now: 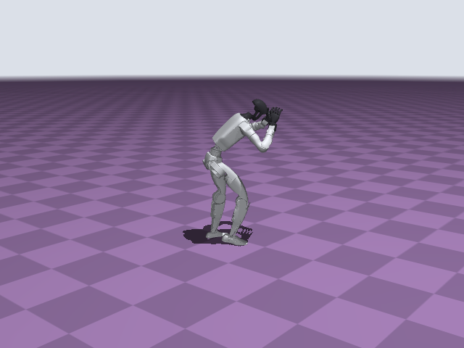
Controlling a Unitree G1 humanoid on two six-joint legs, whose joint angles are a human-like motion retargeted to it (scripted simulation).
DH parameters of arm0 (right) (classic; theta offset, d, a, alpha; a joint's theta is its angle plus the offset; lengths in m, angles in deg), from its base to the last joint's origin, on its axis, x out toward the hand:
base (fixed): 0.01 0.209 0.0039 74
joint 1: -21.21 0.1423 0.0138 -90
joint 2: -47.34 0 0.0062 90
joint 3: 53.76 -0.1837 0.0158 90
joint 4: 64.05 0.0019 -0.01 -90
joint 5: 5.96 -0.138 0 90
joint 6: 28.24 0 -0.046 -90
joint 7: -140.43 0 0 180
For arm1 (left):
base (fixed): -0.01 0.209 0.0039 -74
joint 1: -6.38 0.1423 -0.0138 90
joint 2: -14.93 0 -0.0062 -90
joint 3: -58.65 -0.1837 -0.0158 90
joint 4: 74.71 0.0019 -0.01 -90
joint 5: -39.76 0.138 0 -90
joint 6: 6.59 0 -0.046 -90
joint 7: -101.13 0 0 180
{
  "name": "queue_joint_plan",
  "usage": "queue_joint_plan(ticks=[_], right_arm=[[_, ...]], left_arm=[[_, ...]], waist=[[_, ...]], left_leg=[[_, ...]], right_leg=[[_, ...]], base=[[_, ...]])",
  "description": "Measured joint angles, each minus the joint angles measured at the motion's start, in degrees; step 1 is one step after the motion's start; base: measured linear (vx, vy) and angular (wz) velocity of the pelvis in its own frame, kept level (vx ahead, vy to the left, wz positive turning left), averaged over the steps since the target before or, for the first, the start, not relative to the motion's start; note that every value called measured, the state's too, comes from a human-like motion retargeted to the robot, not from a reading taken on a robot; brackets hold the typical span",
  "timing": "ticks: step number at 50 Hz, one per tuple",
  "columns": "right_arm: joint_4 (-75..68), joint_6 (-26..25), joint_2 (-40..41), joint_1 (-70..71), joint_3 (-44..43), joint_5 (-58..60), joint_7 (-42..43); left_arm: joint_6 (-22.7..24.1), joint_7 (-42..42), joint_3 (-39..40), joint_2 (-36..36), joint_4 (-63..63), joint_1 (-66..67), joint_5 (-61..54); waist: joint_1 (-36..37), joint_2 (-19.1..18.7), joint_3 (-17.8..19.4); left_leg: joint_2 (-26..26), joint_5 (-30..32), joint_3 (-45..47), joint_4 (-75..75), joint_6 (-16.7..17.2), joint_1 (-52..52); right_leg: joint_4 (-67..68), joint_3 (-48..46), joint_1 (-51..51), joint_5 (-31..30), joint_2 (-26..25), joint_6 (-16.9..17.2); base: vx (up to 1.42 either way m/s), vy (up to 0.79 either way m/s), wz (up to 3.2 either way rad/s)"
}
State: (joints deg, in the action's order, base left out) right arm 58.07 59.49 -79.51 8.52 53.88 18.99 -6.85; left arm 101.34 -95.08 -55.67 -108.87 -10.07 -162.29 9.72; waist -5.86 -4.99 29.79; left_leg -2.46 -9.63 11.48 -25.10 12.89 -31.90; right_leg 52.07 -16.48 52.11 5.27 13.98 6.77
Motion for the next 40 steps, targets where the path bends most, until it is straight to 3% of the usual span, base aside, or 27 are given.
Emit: queue_joint_plan(ticks=[4,8,12,13,15,18,22,25,27,31,33,35,38,40], right_arm=[[-0.7,0.8,0.1,-0.3,0.5,-1.1,0.0],[-1.2,1.4,0.4,0.9,1.3,-3.4,-0.1],[1.7,5.3,3.3,-4.8,-3.4,-7.2,4.4],[1.8,5.7,3.8,-5.2,-3.4,-7.3,4.4],[1.7,4.0,4.6,-4.4,-2.7,-5.4,3.7],[1.1,3.8,5.5,-4.5,-2.0,-5.3,4.3],[1.0,4.3,6.3,-4.3,-1.2,-5.9,4.4],[0.8,4.6,6.7,-4.1,-0.6,-6.3,4.9],[0.3,4.2,6.7,-3.7,1.0,-5.1,4.5],[-1.0,3.6,6.6,-1.1,3.6,-4.8,2.2],[0.1,5.7,6.8,-3.9,1.3,-7.5,2.8],[0.6,6.9,7.0,-4.1,0.0,-8.9,2.4],[0.4,6.5,5.5,-1.9,-0.7,-8.9,0.5],[0.3,5.7,5.2,-1.6,-0.9,-7.2,-0.1]], left_arm=[[1.6,0.4,-0.5,-0.7,-0.1,0.8,-0.4],[1.9,1.2,0.3,-2.9,0.7,1.0,-1.8],[-1.1,0.5,7.4,-6.2,-2.0,7.7,-4.3],[-1.0,0.4,7.7,-7.0,-2.2,8.3,-3.8],[-1.4,0.0,7.9,-7.9,-2.6,8.1,-4.2],[-1.3,-0.5,7.0,-7.9,-2.4,8.2,-3.8],[-1.7,-0.5,6.9,-10.1,-2.5,8.6,-4.3],[-1.5,-0.7,6.9,-11.9,-2.9,9.3,-4.3],[-0.5,-0.7,6.2,-11.7,-2.9,10.0,-2.5],[0.4,-0.9,4.9,-10.3,-1.9,8.8,1.0],[0.0,-0.8,6.0,-10.8,-2.4,9.5,-0.3],[-0.6,-1.2,6.8,-11.4,-3.1,8.7,-1.3],[-0.7,-0.8,7.7,-11.0,-3.5,7.0,-2.5],[-0.6,-0.3,8.1,-10.0,-3.7,7.1,-2.3]], waist=[[-3.2,1.5,0.0],[-3.8,6.1,0.0],[-4.8,9.9,0.0],[-4.8,11.3,0.0],[-4.4,14.8,0.0],[0.6,17.4,0.0],[8.9,19.7,0.0],[13.4,20.0,0.0],[14.9,19.2,0.0],[14.9,16.6,0.0],[15.5,14.8,0.0],[16.0,13.6,0.0],[18.0,12.7,0.0],[18.3,12.0,0.0]], left_leg=[[2.9,-3.0,6.6,1.0,0.6,6.9],[2.0,-4.4,13.9,-13.1,-0.5,7.6],[-0.1,9.6,10.7,-34.7,2.1,2.2],[0.3,10.7,9.3,-38.4,2.1,-0.1],[0.9,8.9,5.0,-41.8,2.1,-4.1],[-1.1,5.8,-4.9,-41.2,1.8,-8.7],[-2.1,4.0,-16.3,-26.2,0.2,-10.0],[-3.8,4.8,-18.4,-7.6,-0.4,-7.3],[-4.3,5.5,-17.0,6.4,1.3,-4.4],[-0.2,6.2,-14.9,20.5,2.1,-1.1],[1.4,9.1,-19.3,20.6,2.1,2.3],[-0.8,10.7,-22.3,15.5,2.1,0.9],[-4.7,2.9,-19.6,-0.7,1.5,-4.9],[-4.3,-1.1,-16.2,-5.5,-0.9,-4.0]], right_leg=[[-28.0,-15.9,-8.2,-1.8,0.4,7.5],[-40.5,-22.1,-15.3,-4.8,-1.2,8.2],[-33.8,-15.2,-19.3,-3.0,-0.2,4.3],[-29.8,-12.7,-18.5,-1.8,0.6,4.3],[-25.6,-7.8,-17.9,-0.6,0.2,7.0],[-27.2,-2.2,-20.8,-1.1,-7.7,8.2],[-30.0,4.7,-24.9,-2.7,-16.7,8.2],[-31.5,9.6,-29.9,-2.3,-20.4,8.2],[-32.7,12.5,-33.7,-1.8,-21.9,8.2],[-25.2,13.8,-35.2,-0.1,-22.9,8.2],[-15.3,12.5,-34.4,-1.1,-23.6,8.2],[-2.3,8.6,-27.8,-7.7,-24.6,8.2],[14.9,2.6,-15.6,-15.9,-19.8,8.2],[20.6,2.9,-10.4,-11.4,-13.8,8.1]], base=[[0.66,0.03,-0.83],[0.67,-0.09,-1.45],[0.72,0.15,-1.80],[0.62,0.11,-1.98],[0.68,-0.15,-2.14],[0.60,-0.29,-2.87],[0.54,-0.10,-3.02],[0.61,0.10,-2.28],[0.65,0.19,-1.59],[0.66,0.30,-1.02],[0.66,0.16,-1.16],[0.52,-0.16,-1.26],[0.53,-0.05,-1.46],[0.68,0.44,-1.24]])
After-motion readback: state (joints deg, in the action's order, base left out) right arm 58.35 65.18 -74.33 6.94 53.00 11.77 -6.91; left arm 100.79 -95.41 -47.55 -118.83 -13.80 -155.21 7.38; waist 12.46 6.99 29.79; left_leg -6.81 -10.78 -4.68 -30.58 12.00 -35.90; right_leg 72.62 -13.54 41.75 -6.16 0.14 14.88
